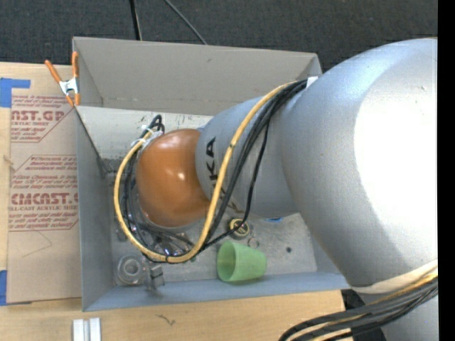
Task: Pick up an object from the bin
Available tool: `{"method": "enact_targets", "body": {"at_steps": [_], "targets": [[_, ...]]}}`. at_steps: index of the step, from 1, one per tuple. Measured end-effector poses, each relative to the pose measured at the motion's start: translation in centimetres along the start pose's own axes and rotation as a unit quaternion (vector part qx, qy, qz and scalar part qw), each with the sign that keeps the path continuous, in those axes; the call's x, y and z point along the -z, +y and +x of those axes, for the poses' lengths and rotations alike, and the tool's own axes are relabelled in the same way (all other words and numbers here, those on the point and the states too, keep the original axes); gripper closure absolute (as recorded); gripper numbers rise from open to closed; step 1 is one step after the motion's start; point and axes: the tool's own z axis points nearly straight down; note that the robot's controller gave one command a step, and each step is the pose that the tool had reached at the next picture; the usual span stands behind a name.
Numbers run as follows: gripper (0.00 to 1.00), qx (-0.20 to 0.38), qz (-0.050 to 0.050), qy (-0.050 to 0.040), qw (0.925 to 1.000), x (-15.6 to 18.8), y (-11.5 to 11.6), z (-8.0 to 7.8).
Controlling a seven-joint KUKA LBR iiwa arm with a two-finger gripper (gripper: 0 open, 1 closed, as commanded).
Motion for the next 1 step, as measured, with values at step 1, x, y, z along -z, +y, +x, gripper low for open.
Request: {"method": "enact_targets", "body": {"at_steps": [1], "targets": [[0.0,0.195,0.0,-0.0001,0.9809,0.69,1.01,-0.45]]}}
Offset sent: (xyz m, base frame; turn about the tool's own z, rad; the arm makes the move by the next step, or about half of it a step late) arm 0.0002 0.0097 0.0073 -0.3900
